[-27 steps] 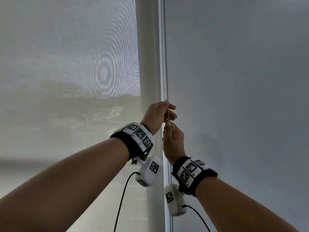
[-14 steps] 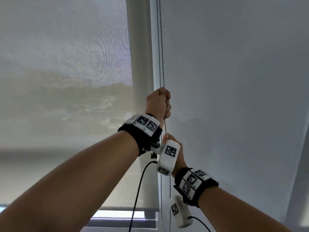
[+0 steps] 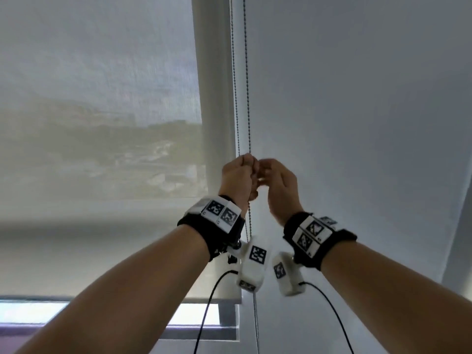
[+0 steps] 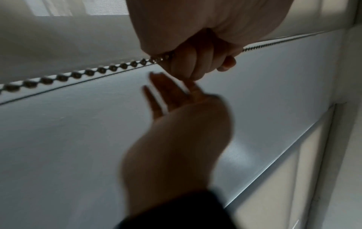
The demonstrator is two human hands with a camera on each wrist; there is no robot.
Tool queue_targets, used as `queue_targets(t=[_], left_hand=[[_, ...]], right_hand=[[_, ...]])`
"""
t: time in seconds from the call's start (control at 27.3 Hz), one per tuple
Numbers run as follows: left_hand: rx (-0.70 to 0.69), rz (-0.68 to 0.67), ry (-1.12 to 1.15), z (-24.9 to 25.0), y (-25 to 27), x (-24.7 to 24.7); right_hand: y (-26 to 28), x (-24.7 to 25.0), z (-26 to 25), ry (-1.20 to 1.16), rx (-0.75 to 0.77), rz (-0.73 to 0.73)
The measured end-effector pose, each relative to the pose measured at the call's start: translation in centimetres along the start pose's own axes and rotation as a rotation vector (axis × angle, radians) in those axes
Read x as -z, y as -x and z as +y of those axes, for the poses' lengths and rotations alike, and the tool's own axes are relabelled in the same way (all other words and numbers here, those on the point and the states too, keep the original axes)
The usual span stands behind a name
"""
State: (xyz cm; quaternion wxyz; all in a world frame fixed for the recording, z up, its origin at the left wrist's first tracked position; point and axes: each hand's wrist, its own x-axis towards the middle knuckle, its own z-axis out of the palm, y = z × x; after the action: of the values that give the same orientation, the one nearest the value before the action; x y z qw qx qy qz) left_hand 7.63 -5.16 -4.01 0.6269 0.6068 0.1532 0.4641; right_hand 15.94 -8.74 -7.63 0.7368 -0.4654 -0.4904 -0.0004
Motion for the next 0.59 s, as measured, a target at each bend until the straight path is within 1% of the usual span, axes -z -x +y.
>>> queue_targets(t=[0.11, 0.18, 0.29, 0.4, 0.51, 0.59], left_hand=[[0.052, -0.005, -0.015, -2.3, 1.2, 0.6], [0.095, -0.004, -0.042, -4.2, 2.2, 1.1], [0.145, -0.006, -0.068, -6.9, 3.4, 2.0], [0.153, -0.049, -0.062, -7.9, 3.8, 2.8], [0.195, -0.085, -0.101, -7.2, 3.5, 3.2], [0.186, -0.123, -0.1, -6.7, 3.1, 3.7]], right_hand=[[-3.2, -0.5, -3.5, -0.026, -0.006, -0.049], [-4.7, -1.1, -5.7, -0.107, -0.066, -0.12], [-5.2, -2.2, -7.5, -0.202, -0.191, -0.203], [-4.6, -3.3, -7.2, -0.198, -0.262, -0.165], [-4.4, -3.8, -6.9, -0.174, -0.25, -0.126], [-4.3, -4.0, -6.8, -0.174, -0.219, -0.115]])
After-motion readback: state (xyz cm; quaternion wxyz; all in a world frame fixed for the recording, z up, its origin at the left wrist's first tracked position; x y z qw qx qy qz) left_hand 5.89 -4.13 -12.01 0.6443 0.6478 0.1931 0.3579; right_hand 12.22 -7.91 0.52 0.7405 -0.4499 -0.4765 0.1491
